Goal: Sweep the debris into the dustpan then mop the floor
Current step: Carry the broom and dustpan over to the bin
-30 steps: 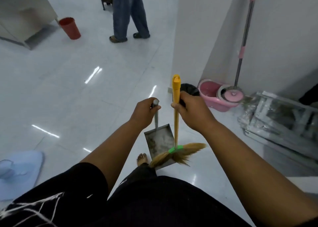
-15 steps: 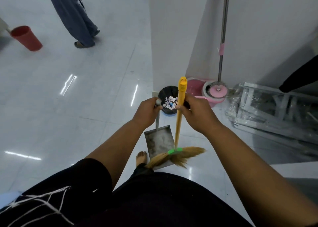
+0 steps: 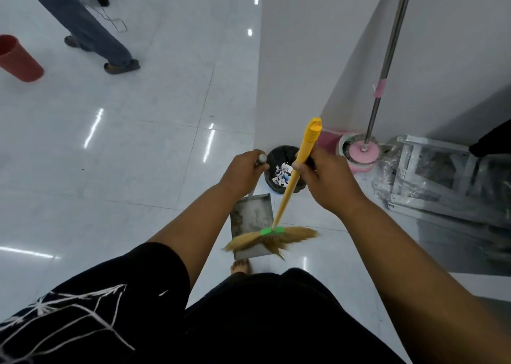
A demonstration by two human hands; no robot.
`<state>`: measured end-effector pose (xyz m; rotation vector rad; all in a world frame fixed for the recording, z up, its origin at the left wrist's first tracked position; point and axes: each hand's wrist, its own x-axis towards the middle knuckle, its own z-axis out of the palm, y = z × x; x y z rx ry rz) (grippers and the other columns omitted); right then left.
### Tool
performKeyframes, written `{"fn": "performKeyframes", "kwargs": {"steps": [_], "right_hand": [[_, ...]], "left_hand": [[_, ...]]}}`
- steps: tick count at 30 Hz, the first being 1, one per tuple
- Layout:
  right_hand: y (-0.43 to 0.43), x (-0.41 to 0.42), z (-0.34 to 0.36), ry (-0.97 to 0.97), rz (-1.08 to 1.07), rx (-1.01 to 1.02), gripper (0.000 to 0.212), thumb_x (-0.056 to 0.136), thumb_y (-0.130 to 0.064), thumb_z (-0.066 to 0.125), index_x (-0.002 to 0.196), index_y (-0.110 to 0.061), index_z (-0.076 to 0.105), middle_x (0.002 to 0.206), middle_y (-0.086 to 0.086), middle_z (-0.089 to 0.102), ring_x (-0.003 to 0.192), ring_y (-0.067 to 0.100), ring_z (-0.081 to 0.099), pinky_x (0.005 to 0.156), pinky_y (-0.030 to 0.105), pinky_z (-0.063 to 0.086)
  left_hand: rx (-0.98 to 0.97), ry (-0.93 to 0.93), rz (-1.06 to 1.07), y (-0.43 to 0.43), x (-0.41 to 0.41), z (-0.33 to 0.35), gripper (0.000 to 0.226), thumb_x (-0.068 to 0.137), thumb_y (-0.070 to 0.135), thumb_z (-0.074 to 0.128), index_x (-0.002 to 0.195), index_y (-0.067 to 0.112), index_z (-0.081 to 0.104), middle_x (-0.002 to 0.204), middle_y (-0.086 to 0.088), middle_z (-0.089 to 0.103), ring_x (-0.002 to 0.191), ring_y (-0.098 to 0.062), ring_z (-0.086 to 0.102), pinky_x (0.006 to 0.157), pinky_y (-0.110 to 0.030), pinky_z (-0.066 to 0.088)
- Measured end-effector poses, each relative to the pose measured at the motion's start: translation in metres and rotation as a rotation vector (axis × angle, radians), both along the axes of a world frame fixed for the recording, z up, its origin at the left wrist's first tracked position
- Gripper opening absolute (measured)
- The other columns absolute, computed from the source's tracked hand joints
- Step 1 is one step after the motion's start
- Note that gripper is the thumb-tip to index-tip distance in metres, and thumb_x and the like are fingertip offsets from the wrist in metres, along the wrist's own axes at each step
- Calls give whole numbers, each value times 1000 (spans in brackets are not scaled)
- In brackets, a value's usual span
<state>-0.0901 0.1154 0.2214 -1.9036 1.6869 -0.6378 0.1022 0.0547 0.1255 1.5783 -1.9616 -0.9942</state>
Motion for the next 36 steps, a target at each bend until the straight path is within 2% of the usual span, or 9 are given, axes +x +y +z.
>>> {"fn": "performKeyframes", "kwargs": {"steps": [3, 6, 13, 18, 24, 26, 30, 33, 36], "right_hand": [[-22, 4, -5, 7, -24, -50, 8, 96, -22, 61, 98, -15, 61, 74, -11, 58, 65, 1, 55, 59, 19, 40], [-50, -1, -14, 18, -30, -45, 11, 96, -25, 60, 98, -14, 60, 72, -9, 57, 63, -2, 52, 56, 12, 33], [-112, -17, -34, -2, 29, -8, 15, 96, -29, 59, 93, -14, 60, 69, -6, 59, 65, 10, 55, 59, 27, 39], [-154, -32, -53, -60, 52, 24, 17, 96, -32, 58, 95, -15, 60, 70, -5, 60, 65, 10, 57, 62, 30, 46], [-186, -39, -83, -95, 42, 157, 15, 96, -28, 59, 98, -14, 60, 80, -2, 66, 73, 7, 62, 67, 27, 50], [-204, -38, -96, -94, 7, 188, 12, 96, -26, 60, 98, -14, 60, 82, -4, 65, 74, 5, 61, 69, 24, 50], [-218, -35, -103, -90, -25, 185, 12, 96, -21, 60, 101, -11, 61, 87, -3, 65, 77, 6, 62, 74, 32, 53], [-234, -28, -112, -53, -69, 217, 15, 96, -22, 59, 100, -8, 61, 88, 6, 68, 81, 20, 65, 76, 43, 53], [-248, -23, -120, -19, -91, 267, 17, 97, -25, 58, 100, -8, 62, 87, 7, 69, 80, 22, 65, 75, 44, 54]], "left_hand": [[19, -2, 5, -27, 5, -5, 13, 94, 17, 59, 106, 12, 62, 99, -3, 65, 90, -16, 58, 73, -16, 40], [31, -26, 6, -57, 7, -11, 9, 95, 16, 58, 102, 12, 61, 96, -2, 64, 87, -16, 57, 68, -11, 36], [104, -81, 61, -113, -3, -21, 10, 96, 15, 55, 104, 13, 61, 101, -6, 66, 92, -20, 60, 80, -27, 46], [141, -124, 112, -156, -15, -37, 16, 96, 18, 55, 111, 15, 61, 98, 2, 60, 88, -16, 56, 75, -22, 39], [177, -144, 119, -197, -28, -66, 20, 97, 14, 53, 115, 9, 60, 106, -10, 64, 94, -22, 58, 81, -29, 46], [189, -157, 95, -220, -31, -80, 21, 97, 14, 52, 116, 7, 60, 108, -11, 65, 97, -23, 58, 81, -28, 44], [127, -79, 123, -237, -32, -92, 18, 96, 13, 54, 112, 8, 62, 104, -9, 67, 92, -18, 58, 78, -21, 39], [116, -59, 96, -256, -31, -107, 15, 96, 13, 55, 108, 7, 63, 99, -9, 68, 86, -14, 55, 68, -11, 36], [103, -52, 54, -276, -30, -116, 15, 96, 12, 54, 107, 5, 63, 98, -12, 68, 83, -12, 54, 70, -4, 35]]}}
